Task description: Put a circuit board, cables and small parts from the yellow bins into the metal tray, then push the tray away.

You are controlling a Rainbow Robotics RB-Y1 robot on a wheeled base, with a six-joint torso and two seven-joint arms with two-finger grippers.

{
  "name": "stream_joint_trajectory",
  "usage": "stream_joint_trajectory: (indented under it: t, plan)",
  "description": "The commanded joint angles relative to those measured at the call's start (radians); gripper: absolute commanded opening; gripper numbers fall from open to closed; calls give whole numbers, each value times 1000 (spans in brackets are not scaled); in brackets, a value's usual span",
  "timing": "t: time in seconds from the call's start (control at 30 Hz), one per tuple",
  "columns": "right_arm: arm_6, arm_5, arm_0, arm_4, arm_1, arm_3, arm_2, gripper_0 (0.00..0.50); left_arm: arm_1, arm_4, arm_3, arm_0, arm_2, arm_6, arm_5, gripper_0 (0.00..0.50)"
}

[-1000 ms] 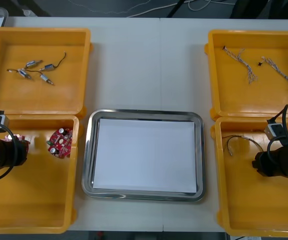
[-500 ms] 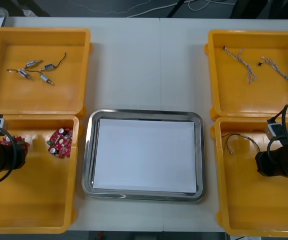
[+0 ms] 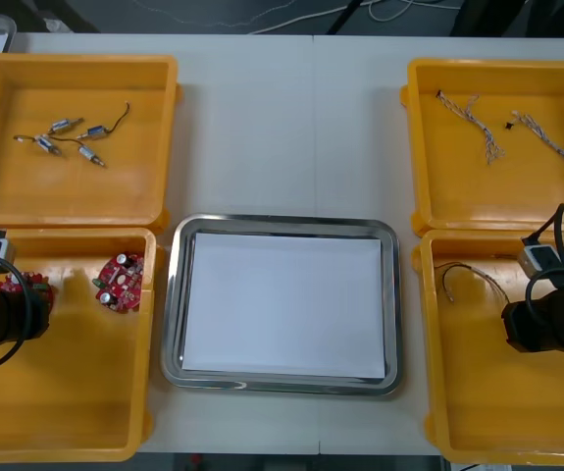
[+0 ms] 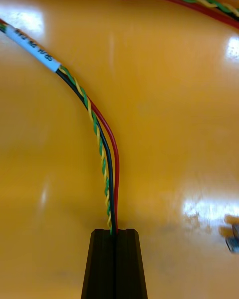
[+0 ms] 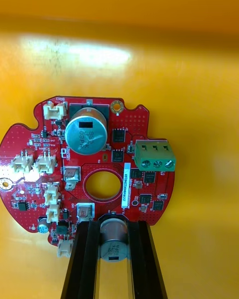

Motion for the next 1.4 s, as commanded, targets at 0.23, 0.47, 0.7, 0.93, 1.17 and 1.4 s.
stream_joint_trajectory:
  t: [0.23,0.47,0.7,0.93,1.17,1.4]
  plan:
    - [41,142,45,-47,3,-174,-135,0,-32,-19,-100,128,1,-86,-8,0]
    - [57,151,137,-72,3,-254,-200,0,-65,-37,-138,175,4,-86,-10,0]
    - [66,130,231,-93,3,-276,-249,0,-103,-68,-160,227,4,-92,-42,0]
    - [78,73,332,-107,3,-293,-280,0,-109,-68,-174,259,4,-95,-65,0]
    - [84,44,402,-111,3,-309,-298,0,-109,-68,-172,259,4,-98,-71,83]
    - [84,38,435,-108,3,-309,-301,0,-108,-80,-172,256,4,-101,-71,262]
